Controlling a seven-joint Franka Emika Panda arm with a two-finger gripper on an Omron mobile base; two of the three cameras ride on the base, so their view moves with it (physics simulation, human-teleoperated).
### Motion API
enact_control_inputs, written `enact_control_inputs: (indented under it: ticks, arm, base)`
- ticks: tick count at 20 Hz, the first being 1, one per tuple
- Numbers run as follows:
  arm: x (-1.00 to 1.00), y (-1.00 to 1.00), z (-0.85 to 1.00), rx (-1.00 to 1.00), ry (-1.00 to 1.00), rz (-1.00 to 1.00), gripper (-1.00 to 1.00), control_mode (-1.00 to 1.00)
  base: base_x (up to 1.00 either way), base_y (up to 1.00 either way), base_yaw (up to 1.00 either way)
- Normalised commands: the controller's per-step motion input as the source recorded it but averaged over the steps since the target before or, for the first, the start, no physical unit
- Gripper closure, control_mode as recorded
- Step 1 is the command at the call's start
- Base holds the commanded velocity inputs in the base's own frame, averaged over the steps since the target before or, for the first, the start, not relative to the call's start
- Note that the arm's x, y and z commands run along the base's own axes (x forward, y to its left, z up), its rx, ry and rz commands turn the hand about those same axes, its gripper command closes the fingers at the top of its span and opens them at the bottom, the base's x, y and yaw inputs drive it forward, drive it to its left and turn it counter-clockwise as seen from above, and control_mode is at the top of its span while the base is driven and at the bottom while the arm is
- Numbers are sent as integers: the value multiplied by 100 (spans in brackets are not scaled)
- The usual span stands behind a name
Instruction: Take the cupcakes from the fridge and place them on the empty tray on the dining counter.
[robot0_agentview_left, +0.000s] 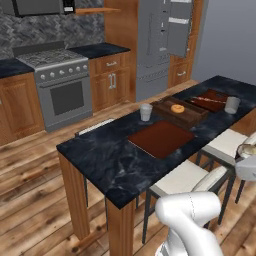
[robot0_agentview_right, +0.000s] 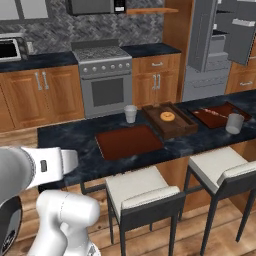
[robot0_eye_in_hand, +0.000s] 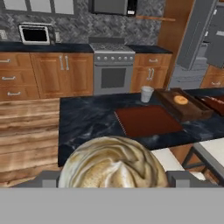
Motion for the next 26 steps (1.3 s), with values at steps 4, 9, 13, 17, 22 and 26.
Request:
enact_control_inputs:
  ticks: [4, 9, 13, 17, 22, 26]
  arm:
    - [100, 0, -28, 0, 0, 0, 100, -100]
    - [100, 0, -40, 0, 0, 0, 100, -100]
    - [100, 0, -34, 0, 3, 0, 100, -100]
    - [88, 0, -24, 0, 7, 0, 100, -100]
    - [59, 0, -16, 0, 13, 0, 100, -100]
    - [44, 0, -24, 0, 21, 0, 100, -100]
  base:
    - [0, 0, 0]
    - [0, 0, 0]
    - [0, 0, 0]
    - [0, 0, 0]
    - [0, 0, 0]
    - [0, 0, 0]
